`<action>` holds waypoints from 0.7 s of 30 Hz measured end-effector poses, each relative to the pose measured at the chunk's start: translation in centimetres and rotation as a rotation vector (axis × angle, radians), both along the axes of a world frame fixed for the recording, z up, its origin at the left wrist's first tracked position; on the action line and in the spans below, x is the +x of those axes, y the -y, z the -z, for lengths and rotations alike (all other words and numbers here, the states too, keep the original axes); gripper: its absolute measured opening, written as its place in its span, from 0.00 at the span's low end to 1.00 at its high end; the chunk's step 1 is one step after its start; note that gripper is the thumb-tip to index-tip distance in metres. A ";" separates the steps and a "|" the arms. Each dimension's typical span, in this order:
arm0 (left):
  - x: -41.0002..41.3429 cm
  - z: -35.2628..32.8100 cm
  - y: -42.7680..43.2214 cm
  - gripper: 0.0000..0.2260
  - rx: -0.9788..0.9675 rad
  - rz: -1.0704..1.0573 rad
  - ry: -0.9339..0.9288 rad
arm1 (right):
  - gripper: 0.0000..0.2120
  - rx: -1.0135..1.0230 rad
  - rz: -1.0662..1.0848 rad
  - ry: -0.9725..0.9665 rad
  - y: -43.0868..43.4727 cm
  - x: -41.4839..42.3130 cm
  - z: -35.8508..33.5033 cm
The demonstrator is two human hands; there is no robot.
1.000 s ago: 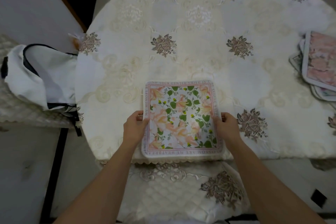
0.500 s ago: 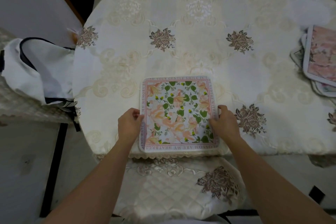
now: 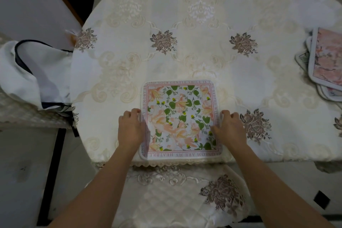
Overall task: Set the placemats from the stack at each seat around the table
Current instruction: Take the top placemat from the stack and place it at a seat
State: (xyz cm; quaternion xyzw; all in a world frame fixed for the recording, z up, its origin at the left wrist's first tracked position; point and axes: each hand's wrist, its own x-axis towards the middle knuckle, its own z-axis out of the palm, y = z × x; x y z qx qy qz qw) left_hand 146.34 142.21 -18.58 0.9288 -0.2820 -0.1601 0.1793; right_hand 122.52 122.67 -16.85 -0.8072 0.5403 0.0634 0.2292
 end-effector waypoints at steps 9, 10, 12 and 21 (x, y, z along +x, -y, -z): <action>-3.8 3.9 5.0 0.27 0.115 0.564 0.187 | 0.31 -0.208 -0.543 0.128 -3.9 6.8 5.7; -3.8 4.3 4.8 0.28 0.127 0.574 0.214 | 0.31 -0.230 -0.552 0.131 -4.1 6.7 6.3; -3.3 4.6 4.5 0.29 0.133 0.586 0.255 | 0.32 -0.295 -0.576 0.127 -3.7 5.7 6.6; -2.3 4.7 2.9 0.29 0.059 0.536 0.251 | 0.36 -0.320 -0.493 0.066 -0.3 1.4 6.7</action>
